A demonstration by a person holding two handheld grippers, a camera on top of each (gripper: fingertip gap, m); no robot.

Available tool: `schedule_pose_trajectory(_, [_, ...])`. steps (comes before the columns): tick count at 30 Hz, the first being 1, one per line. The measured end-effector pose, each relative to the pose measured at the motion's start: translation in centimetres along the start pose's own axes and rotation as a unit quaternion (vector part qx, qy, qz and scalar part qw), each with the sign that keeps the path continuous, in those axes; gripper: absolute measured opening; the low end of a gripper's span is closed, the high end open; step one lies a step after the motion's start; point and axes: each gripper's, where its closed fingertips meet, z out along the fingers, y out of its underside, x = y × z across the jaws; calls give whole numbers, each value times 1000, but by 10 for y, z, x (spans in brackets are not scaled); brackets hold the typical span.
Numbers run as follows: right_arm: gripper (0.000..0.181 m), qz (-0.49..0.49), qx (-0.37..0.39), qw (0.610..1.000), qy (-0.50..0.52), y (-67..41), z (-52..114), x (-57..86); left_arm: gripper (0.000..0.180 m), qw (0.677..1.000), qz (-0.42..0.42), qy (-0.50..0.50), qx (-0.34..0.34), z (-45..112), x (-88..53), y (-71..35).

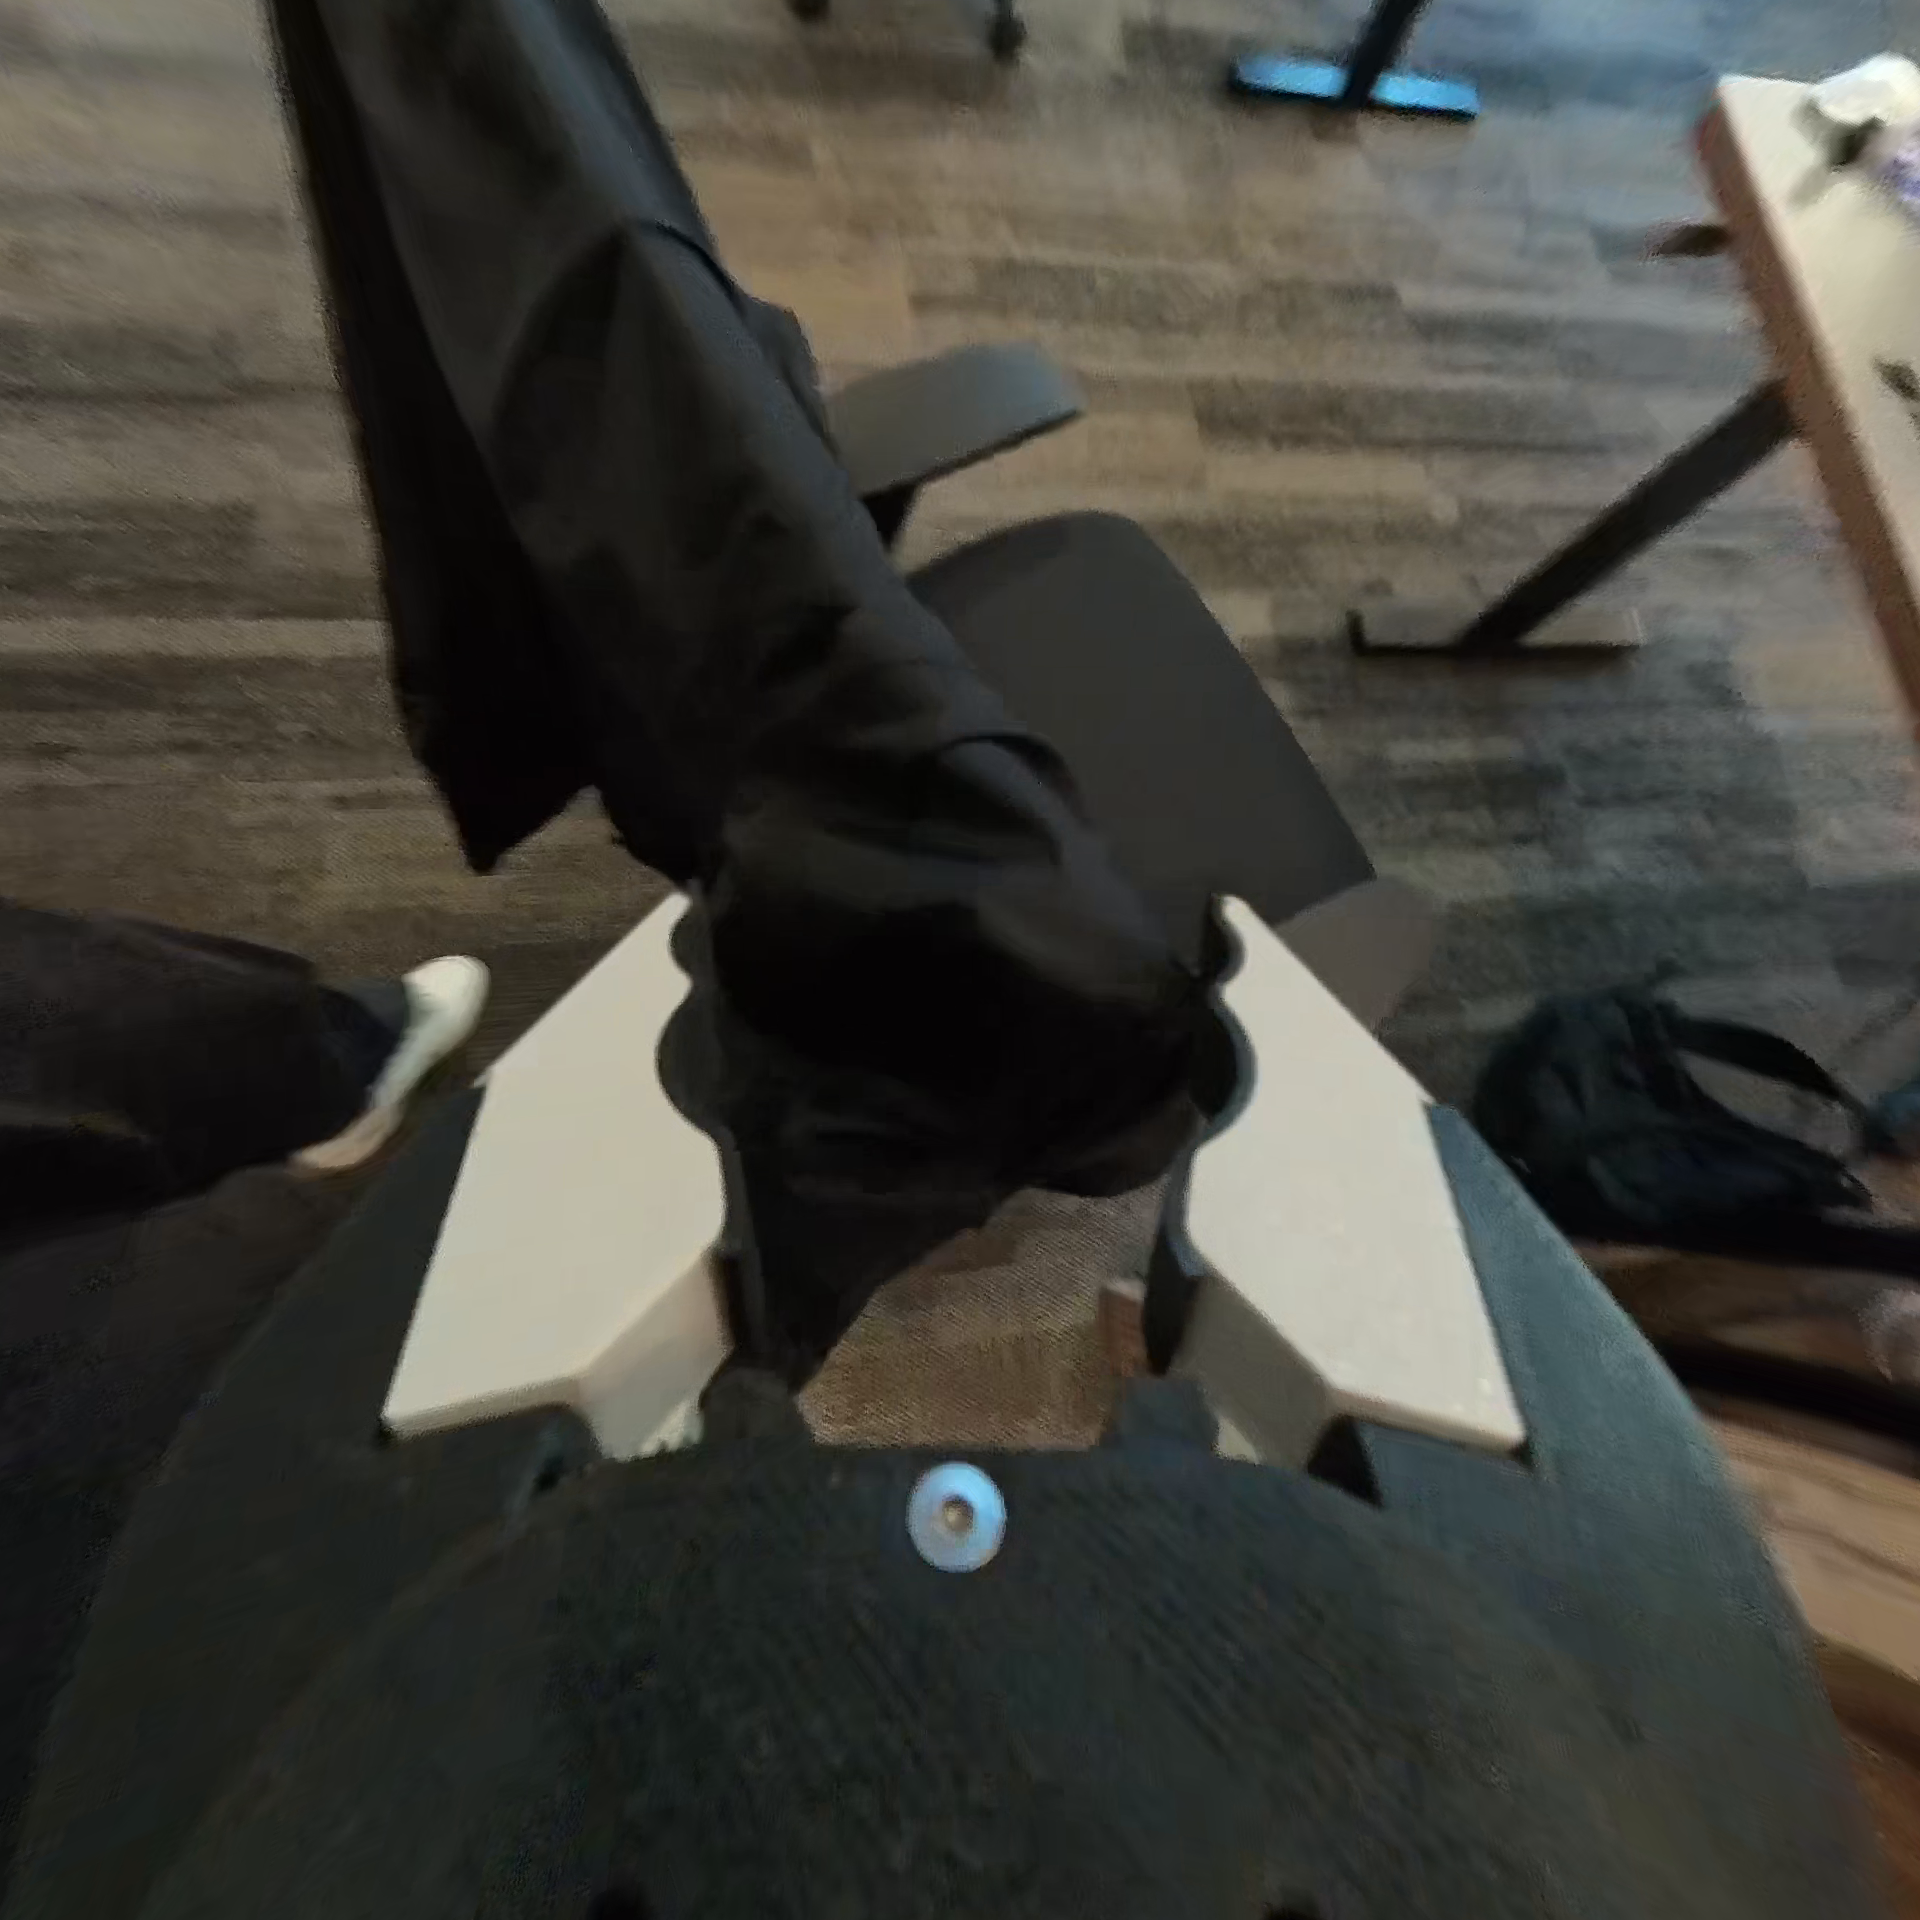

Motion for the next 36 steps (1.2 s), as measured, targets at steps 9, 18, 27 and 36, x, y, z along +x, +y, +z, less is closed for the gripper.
schedule_pose_trajectory(9, [49, -20, -156, 979, 130, 10, 18, 20, 42, 910, 137, 386, -71, 80, 11, 10])
schedule_pose_trajectory(18, [12, -200, -316, 925, -64, 25, 18, 34, 37, 935, 144, 319, -61, 77, 32, 13])
schedule_pose_trajectory(27, [10, -306, -395, 866, -32, 64, 22, 171, 34, 960, 70, 261, -72, 68, 169, -26])
schedule_pose_trajectory(36, [7, -383, -436, 814, -26, 68, 45, 283, 31, 966, 56, 237, -90, 102, 274, -86])
